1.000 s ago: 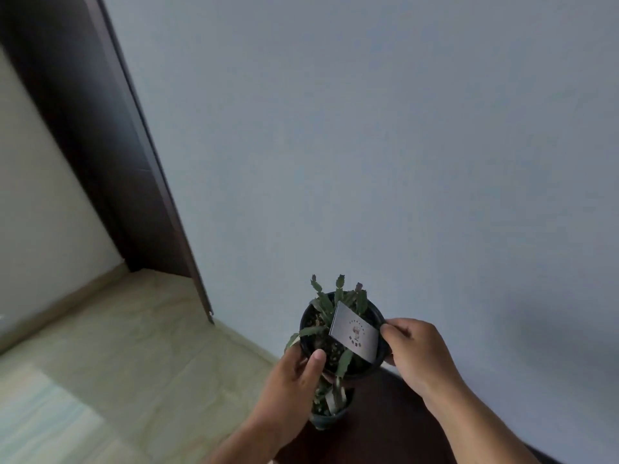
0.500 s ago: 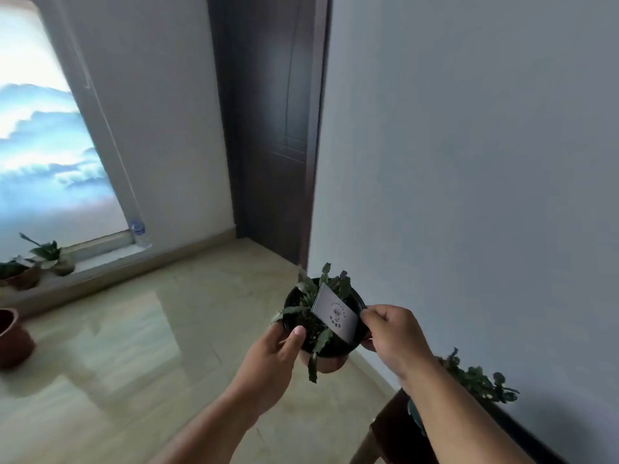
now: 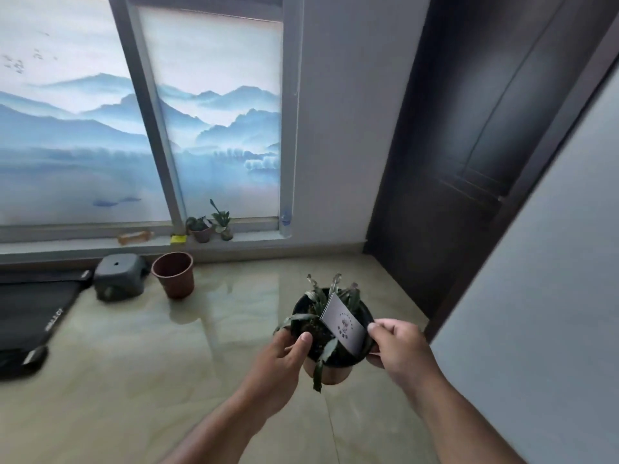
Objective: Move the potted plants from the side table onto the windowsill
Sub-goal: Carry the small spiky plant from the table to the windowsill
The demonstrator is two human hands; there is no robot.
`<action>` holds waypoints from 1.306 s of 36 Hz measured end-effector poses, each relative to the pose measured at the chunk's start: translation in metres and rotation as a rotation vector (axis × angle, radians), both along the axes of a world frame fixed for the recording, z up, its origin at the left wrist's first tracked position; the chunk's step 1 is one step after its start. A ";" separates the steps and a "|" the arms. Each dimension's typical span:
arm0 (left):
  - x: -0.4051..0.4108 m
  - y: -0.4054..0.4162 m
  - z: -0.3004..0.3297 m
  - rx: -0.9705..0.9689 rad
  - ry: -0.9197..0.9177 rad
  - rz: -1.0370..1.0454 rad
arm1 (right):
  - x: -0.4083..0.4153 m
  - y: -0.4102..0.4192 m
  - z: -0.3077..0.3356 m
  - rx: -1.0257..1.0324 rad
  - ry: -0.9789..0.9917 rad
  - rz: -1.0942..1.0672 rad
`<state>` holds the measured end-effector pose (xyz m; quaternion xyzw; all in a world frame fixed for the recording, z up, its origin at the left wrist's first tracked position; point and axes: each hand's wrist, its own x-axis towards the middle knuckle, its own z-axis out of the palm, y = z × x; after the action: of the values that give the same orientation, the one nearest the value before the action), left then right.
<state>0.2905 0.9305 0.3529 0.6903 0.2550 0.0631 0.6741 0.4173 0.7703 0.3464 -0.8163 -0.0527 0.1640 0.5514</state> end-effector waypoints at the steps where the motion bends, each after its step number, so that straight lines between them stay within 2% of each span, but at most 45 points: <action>1: 0.009 0.013 -0.004 0.000 0.002 0.024 | 0.013 0.015 -0.005 0.017 0.014 0.021; 11: 0.109 0.128 -0.007 0.004 0.059 0.199 | 0.135 0.156 -0.012 0.063 0.071 0.228; 18: 0.161 0.202 -0.007 -0.032 0.049 0.284 | 0.197 0.241 -0.012 0.036 0.061 0.275; 25: 0.217 0.287 -0.027 -0.045 0.062 0.296 | 0.258 0.329 -0.026 -0.012 0.056 0.284; 33: 0.296 0.405 -0.037 -0.092 -0.015 0.251 | 0.333 0.445 -0.037 -0.022 0.117 0.270; 42: 0.382 0.485 -0.050 -0.131 0.052 0.252 | 0.419 0.525 -0.054 -0.038 0.170 0.251; 47: 0.461 0.531 -0.069 -0.123 0.109 0.232 | 0.499 0.569 -0.081 -0.032 0.209 0.258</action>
<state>0.7510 1.4619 0.2843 0.6161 0.3727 0.0874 0.6884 0.9161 1.3391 0.2651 -0.7900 -0.0968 0.3183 0.5150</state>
